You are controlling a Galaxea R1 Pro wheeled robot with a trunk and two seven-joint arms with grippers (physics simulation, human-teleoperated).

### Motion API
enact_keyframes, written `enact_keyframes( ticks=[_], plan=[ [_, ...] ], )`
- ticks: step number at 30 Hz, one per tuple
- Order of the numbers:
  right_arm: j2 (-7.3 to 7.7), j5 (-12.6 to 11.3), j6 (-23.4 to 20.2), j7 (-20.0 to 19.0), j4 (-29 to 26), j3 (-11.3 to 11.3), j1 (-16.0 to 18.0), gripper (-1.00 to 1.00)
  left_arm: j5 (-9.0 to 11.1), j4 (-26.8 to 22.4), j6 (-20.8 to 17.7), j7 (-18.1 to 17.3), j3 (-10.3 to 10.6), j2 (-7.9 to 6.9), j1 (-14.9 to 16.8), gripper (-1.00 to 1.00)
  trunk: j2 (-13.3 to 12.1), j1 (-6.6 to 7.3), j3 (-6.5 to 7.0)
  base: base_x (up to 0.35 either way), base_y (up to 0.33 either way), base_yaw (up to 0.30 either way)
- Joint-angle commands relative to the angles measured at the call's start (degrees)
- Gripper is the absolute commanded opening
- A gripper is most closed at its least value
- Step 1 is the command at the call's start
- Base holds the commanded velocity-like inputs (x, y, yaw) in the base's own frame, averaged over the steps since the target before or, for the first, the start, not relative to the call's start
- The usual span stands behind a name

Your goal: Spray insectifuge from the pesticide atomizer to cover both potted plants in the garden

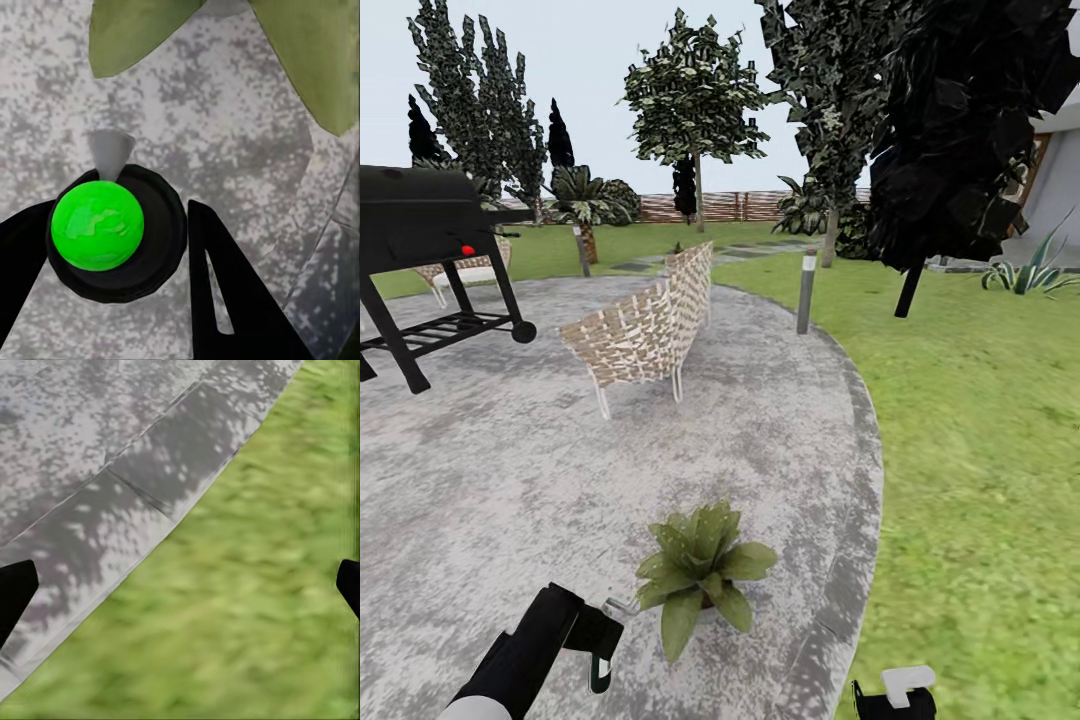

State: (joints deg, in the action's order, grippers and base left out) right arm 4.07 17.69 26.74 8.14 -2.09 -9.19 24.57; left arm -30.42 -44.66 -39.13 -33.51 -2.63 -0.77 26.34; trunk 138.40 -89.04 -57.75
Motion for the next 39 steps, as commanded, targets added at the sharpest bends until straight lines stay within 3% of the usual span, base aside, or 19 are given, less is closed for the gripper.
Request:
enact_keyframes(
  ticks=[1,7,14,17,19,20,22,24,26,30,36,39],
  plan=[
    [-0.02,0.60,0.16,0.21,0.07,-0.41,0.04,1.00,-0.60,-0.10,-0.15,-0.59,-0.19,0.05,0.02,-1.00,0.02,0.01,-0.05,0.022,-0.267,0.000],
    [-0.11,0.59,0.16,0.21,0.07,-0.40,0.04,1.00,-0.68,-0.08,-1.06,-0.55,-0.20,-0.16,0.02,-1.00,0.02,0.01,-0.05,-0.071,-0.227,0.218],
    [-0.04,0.66,0.14,0.21,0.07,-0.45,0.04,1.00,-2.11,-0.10,-2.53,-0.67,-0.22,0.20,1.30,-1.00,0.02,0.01,-0.05,0.023,-0.011,0.121],
    [-0.03,0.67,0.14,0.21,0.07,-0.47,0.04,1.00,-2.04,0.55,-8.17,-0.80,-0.06,-0.19,4.94,-1.00,0.02,0.01,-0.05,0.001,0.000,0.002],
    [-0.03,0.68,0.13,0.14,0.10,-0.47,0.04,1.00,-2.88,0.20,-11.41,-0.89,2.83,-0.53,6.19,-1.00,0.02,0.01,-0.05,0.000,0.000,0.000],
    [0.01,0.68,0.11,0.13,0.08,-0.43,0.04,1.00,-3.34,0.41,-11.93,-1.73,5.92,-0.96,7.30,-1.00,0.02,0.01,-0.05,0.000,0.000,0.000],
    [-0.02,0.68,0.12,0.12,0.07,-0.41,0.04,1.00,-3.51,0.61,-12.05,-4.51,6.87,-2.15,7.84,-1.00,0.02,0.01,-0.05,0.000,0.000,0.000],
    [-0.03,0.68,0.09,0.12,0.07,-0.40,0.04,1.00,-3.87,0.72,-12.01,-10.65,7.32,-4.57,7.89,-1.00,0.02,0.01,-0.05,0.000,0.000,0.000],
    [-0.03,0.68,0.08,0.12,0.07,-0.40,0.04,1.00,-4.58,0.71,-11.81,-13.57,7.47,-5.89,7.69,-1.00,0.02,0.01,-0.05,0.000,0.000,0.000],
    [-0.03,0.61,0.08,0.12,0.07,-0.39,0.04,1.00,-7.58,0.78,-11.81,-15.07,8.52,-6.34,7.32,-1.00,0.02,0.01,-0.05,0.000,0.000,0.000],
    [-0.03,0.59,0.07,0.21,0.03,-0.41,0.04,1.00,-7.98,0.88,-11.89,-15.97,9.66,-6.07,7.22,-1.00,0.02,0.01,-0.05,0.071,-0.127,0.000],
    [-0.03,0.59,0.07,0.21,0.05,-0.40,0.04,1.00,-7.93,0.81,-12.08,-16.34,11.56,-5.95,7.23,-1.00,0.02,0.01,-0.05,0.018,-0.260,0.033]
  ],
)
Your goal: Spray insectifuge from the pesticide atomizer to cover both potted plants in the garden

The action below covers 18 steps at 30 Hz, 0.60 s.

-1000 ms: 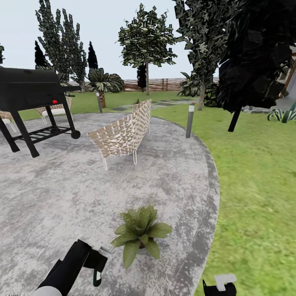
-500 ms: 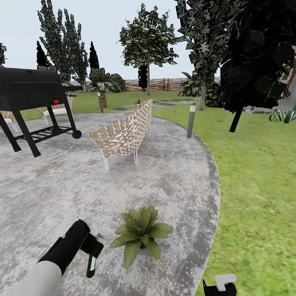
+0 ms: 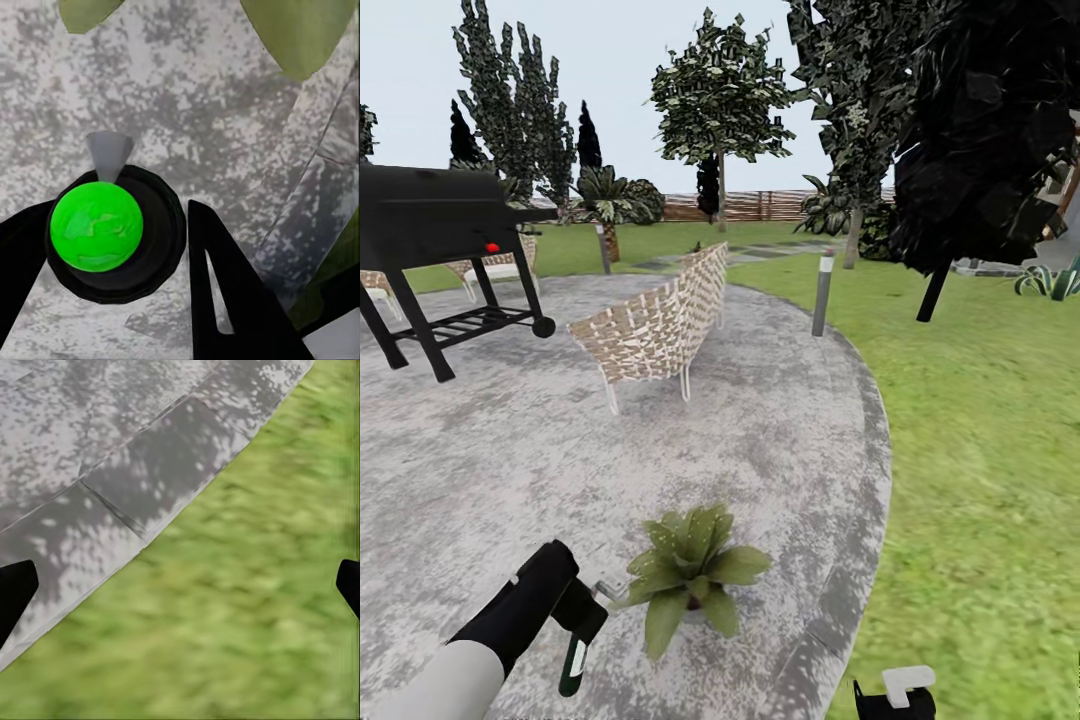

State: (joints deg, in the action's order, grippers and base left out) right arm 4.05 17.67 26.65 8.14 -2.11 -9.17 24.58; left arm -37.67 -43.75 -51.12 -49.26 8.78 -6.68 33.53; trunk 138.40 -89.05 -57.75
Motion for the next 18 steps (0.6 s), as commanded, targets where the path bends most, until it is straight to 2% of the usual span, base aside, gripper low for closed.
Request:
enact_keyframes(
  ticks=[1,7,11,18],
  plan=[
    [-0.01,0.61,0.16,0.21,0.05,-0.41,0.03,1.00,-0.66,-0.10,-0.10,-0.62,0.30,-0.02,0.04,-1.00,0.03,0.01,-0.06,0.003,-0.269,0.177],
    [-0.01,0.61,0.16,0.21,0.08,-0.41,0.03,1.00,-0.65,-0.02,-0.25,-0.59,0.37,-0.01,0.04,-1.00,0.03,0.01,-0.06,-0.005,-0.261,0.258],
    [-0.01,0.61,0.16,0.21,0.08,-0.41,0.03,1.00,-0.72,-0.02,-0.89,-0.53,0.42,-0.01,0.05,-1.00,0.03,0.01,-0.06,-0.038,-0.065,0.249],
    [-0.01,0.61,0.16,0.21,0.08,-0.43,0.03,1.00,-0.70,-0.10,-1.34,-0.51,0.19,0.13,0.04,-1.00,0.03,0.01,-0.06,0.035,-0.059,0.033]
  ],
)
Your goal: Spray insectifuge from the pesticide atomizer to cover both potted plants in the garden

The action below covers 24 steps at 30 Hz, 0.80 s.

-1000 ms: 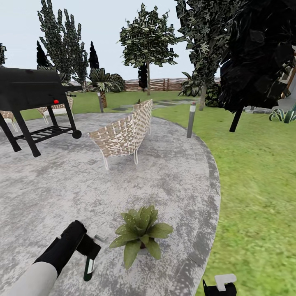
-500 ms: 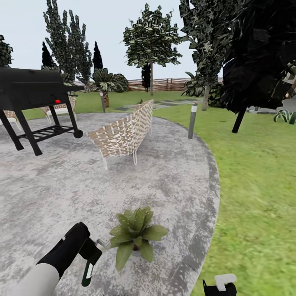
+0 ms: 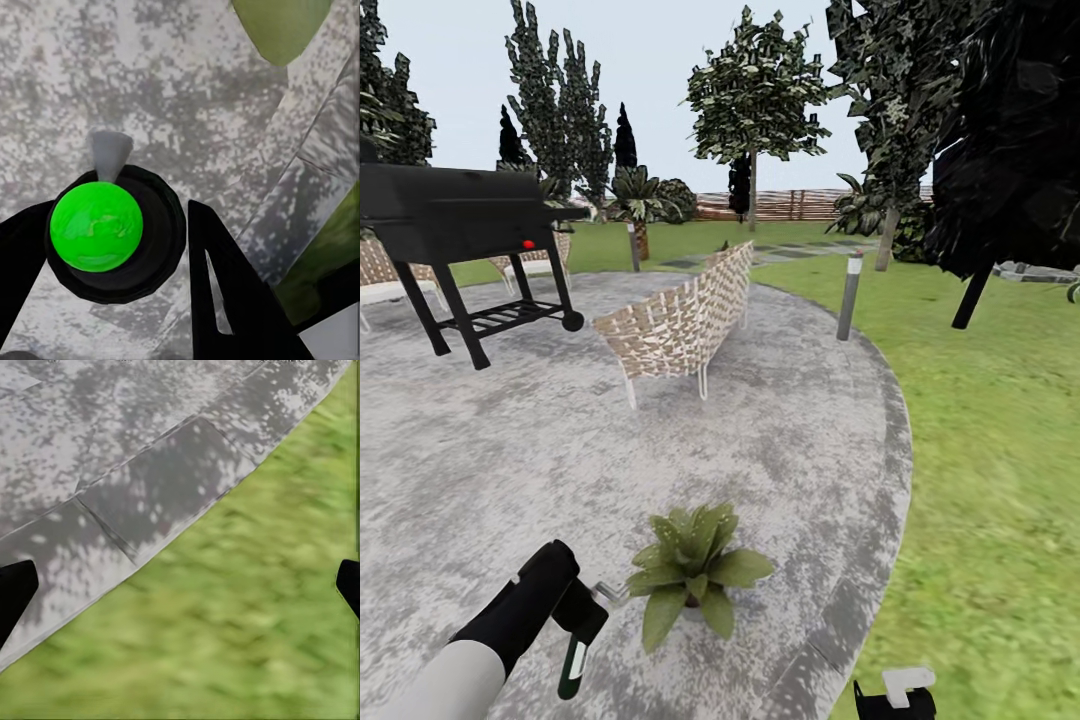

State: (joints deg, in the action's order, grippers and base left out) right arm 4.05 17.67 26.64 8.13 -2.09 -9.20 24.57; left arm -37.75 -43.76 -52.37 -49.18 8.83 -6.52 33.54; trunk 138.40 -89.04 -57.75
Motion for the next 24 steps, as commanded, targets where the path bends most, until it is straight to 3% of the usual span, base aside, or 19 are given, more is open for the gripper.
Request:
enact_keyframes(
  ticks=[1,14,24],
  plan=[
    [-0.01,0.61,0.16,0.22,0.07,-0.40,0.04,1.00,-0.61,-0.10,-0.15,-0.59,0.14,0.05,0.03,-1.00,0.02,0.00,-0.06,0.141,-0.215,0.006],
    [-0.01,0.61,0.16,0.22,0.07,-0.38,0.04,1.00,-0.66,-0.10,-0.19,-0.56,0.14,0.10,0.03,-1.00,0.02,0.00,-0.06,0.117,-0.250,0.237],
    [-0.01,0.61,0.16,0.22,0.07,-0.41,0.04,1.00,-0.75,-0.10,-2.28,-0.56,0.27,0.10,0.03,-1.00,0.02,0.00,-0.06,-0.184,-0.142,0.019]
  ],
)
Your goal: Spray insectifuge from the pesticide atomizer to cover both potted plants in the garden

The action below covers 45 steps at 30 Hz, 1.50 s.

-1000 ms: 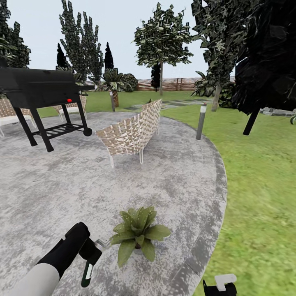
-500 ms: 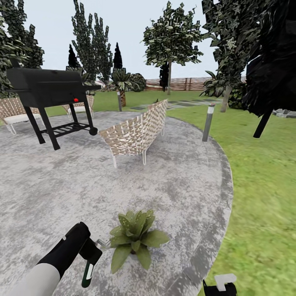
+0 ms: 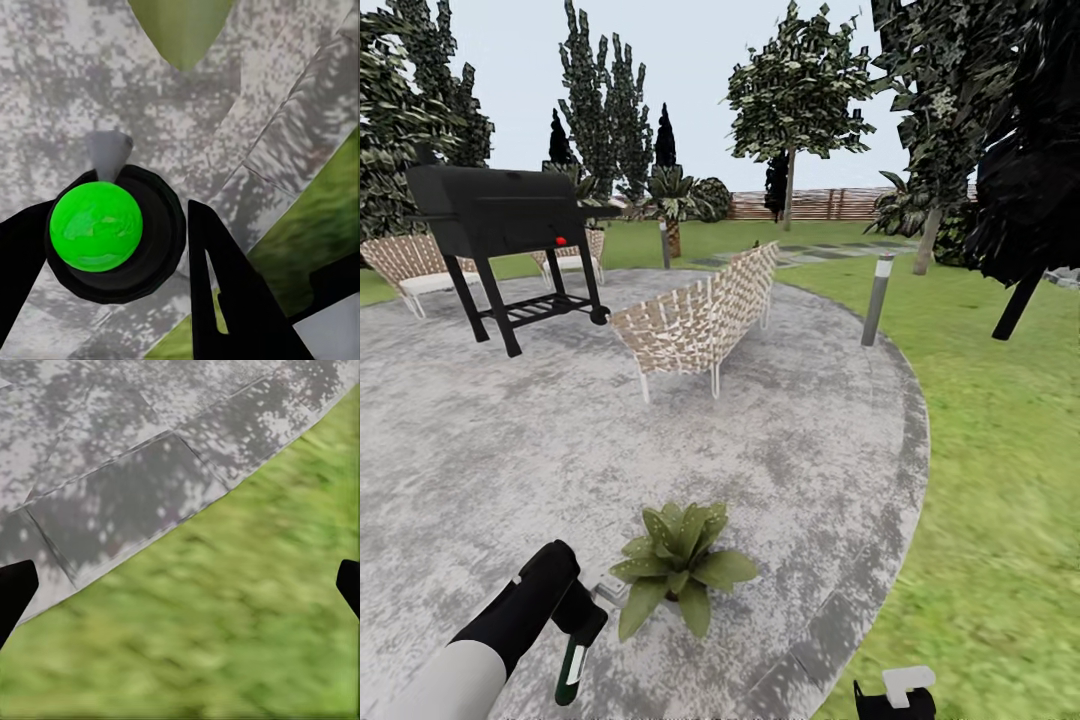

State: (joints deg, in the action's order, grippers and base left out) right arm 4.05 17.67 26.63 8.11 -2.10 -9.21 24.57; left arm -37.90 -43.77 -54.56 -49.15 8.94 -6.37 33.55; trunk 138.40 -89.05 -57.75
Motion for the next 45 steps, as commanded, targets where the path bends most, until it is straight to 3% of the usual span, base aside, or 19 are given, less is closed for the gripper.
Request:
enact_keyframes(
  ticks=[1,11,14,18,22,32,35,38,42,45],
  plan=[
    [0.00,0.61,0.18,0.24,0.08,-0.40,0.04,1.00,-0.60,-0.08,-0.10,-0.60,0.15,-0.04,0.03,-1.00,0.02,0.02,-0.05,-0.017,-0.010,0.000],
    [0.00,0.61,0.18,0.24,0.08,-0.37,0.04,1.00,-0.50,0.16,0.09,-0.68,0.25,-0.04,-0.24,-1.00,0.02,0.02,-0.05,-0.002,-0.001,0.226],
    [0.00,0.61,0.18,0.26,0.08,-0.39,0.04,1.00,-0.42,1.10,0.06,-0.75,4.09,-0.12,-0.24,-1.00,0.02,0.02,-0.05,0.000,0.000,0.196],
    [0.04,0.68,0.18,0.24,0.08,-0.43,0.04,1.00,-0.25,1.65,0.35,-0.80,6.49,-0.40,-0.23,-1.00,0.02,0.02,-0.05,0.000,0.000,0.030],
    [0.08,0.70,0.18,0.24,0.08,-0.44,0.04,1.00,0.00,3.86,0.69,-0.90,6.33,-0.74,-0.21,-1.00,0.02,0.02,-0.05,0.000,0.000,0.002],
    [0.00,0.62,0.18,0.31,0.08,-0.37,0.04,1.00,-0.01,4.05,0.42,-1.02,5.90,-0.64,-0.15,-1.00,0.02,0.02,-0.05,0.037,-0.149,0.012],
    [0.00,0.61,0.18,0.33,0.08,-0.39,0.04,1.00,0.01,4.00,0.39,-0.97,5.83,-0.48,-0.13,-1.00,0.02,0.02,-0.05,0.094,-0.263,0.231],
    [0.00,0.61,0.18,0.33,0.08,-0.37,0.04,1.00,0.03,3.89,0.17,-0.87,4.10,-0.50,-0.06,-1.00,0.02,0.02,-0.05,0.202,-0.102,0.274],
    [0.00,0.61,0.18,0.33,0.08,-0.37,0.04,1.00,0.19,3.72,-0.06,-0.86,4.03,-0.42,0.55,-1.00,0.02,0.02,-0.05,0.046,-0.013,0.275],
    [0.00,0.61,0.18,0.33,0.08,-0.44,0.04,1.00,-0.19,4.01,-0.09,-4.13,4.34,-0.49,0.71,-1.00,0.02,0.02,-0.05,0.002,-0.001,0.158]
  ],
)
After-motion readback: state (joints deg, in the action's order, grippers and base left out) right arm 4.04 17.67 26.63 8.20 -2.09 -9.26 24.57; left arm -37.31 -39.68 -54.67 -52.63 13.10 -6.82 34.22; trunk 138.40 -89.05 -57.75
